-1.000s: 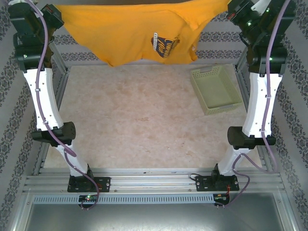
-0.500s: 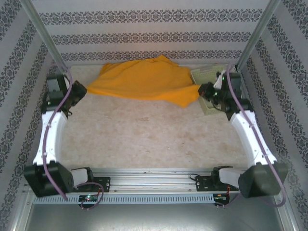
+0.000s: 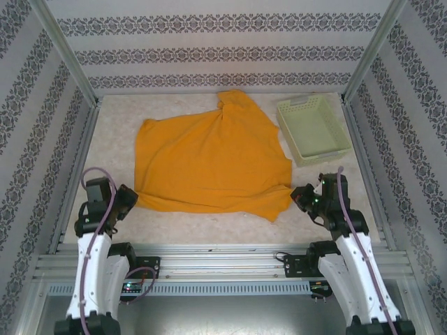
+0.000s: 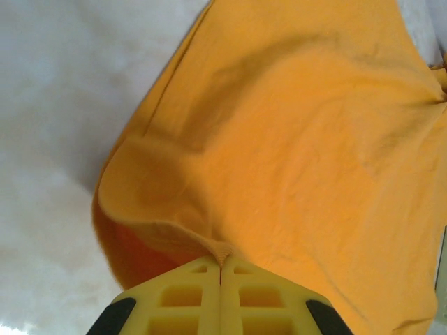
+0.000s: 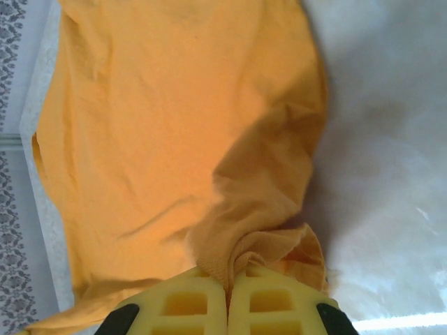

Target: Fold the inside-out t-shirt

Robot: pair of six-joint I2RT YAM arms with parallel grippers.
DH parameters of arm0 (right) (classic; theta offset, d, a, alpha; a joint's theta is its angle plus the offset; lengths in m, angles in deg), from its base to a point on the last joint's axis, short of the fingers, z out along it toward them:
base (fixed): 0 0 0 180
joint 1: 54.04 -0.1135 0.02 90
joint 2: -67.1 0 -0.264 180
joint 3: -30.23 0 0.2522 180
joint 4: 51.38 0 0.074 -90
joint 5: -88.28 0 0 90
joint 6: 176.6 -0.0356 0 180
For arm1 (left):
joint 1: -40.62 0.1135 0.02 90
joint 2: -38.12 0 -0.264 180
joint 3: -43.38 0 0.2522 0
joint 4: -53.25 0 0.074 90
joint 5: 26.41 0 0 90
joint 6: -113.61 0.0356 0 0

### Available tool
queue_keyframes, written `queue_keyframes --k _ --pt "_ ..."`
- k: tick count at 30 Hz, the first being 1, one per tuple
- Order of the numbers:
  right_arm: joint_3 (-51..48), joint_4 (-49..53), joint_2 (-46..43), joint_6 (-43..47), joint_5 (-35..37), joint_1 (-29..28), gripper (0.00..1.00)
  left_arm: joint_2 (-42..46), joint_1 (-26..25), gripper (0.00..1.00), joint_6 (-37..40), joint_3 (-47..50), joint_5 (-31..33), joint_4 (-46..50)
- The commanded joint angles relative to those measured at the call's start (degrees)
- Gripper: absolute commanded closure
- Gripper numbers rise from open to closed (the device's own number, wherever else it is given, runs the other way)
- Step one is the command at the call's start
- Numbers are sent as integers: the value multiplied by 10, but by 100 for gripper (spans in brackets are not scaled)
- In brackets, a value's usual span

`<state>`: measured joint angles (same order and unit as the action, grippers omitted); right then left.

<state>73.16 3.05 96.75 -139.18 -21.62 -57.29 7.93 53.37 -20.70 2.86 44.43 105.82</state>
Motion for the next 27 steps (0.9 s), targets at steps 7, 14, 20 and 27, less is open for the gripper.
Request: queue_keyframes --k 7,14,20,27 --pt "19 241 -182 -77 94 0 100 170 -3 93 -105 10 88 133" --pt "17 281 -221 -78 101 0 100 180 -3 91 -115 30 73 134" --pt "11 211 -187 -65 78 0 100 139 -3 91 -110 52 12 41" --pt "64 76 -1 0 99 -3 100 -35 -4 91 -74 23 37 -78"
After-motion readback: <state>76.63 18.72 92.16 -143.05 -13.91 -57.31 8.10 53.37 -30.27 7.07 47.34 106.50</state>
